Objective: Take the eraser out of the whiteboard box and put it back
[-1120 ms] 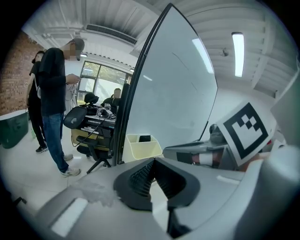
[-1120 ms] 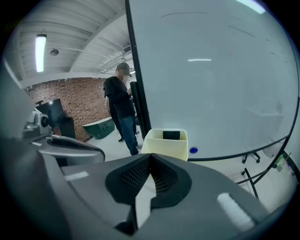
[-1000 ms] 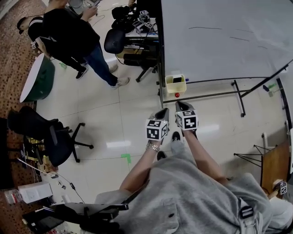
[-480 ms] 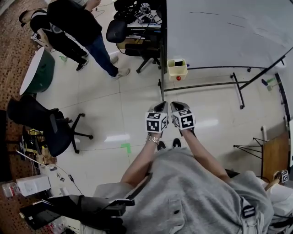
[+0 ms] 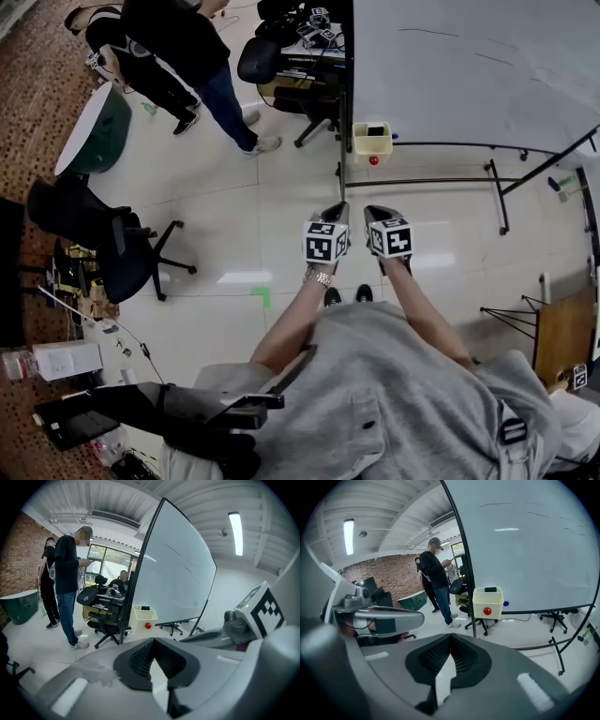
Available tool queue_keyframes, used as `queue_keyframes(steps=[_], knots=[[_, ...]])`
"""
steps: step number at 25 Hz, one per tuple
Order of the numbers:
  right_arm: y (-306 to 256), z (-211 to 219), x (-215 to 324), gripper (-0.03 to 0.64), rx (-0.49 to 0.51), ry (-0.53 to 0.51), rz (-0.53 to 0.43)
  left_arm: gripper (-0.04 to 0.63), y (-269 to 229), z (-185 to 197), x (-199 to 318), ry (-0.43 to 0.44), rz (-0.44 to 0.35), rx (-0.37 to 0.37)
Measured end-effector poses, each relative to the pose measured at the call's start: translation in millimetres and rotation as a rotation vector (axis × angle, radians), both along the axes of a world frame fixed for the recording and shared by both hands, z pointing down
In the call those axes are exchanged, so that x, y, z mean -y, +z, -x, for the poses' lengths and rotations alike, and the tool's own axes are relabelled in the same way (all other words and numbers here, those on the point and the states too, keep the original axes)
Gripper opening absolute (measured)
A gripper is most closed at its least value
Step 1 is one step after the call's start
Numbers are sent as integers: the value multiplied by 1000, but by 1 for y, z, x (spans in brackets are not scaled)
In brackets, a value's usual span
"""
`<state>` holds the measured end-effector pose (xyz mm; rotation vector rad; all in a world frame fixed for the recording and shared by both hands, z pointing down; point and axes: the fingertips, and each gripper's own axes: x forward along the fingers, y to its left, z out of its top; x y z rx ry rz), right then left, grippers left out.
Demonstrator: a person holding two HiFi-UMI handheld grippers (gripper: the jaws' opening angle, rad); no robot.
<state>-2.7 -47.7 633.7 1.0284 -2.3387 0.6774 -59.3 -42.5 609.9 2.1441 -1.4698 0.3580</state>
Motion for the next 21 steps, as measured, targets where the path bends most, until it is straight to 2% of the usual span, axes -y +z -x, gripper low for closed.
queue_keyframes(steps=[21], knots=[[-7,0,1,3,17,-41,1,5,-6,-27,11,59,-12,2]])
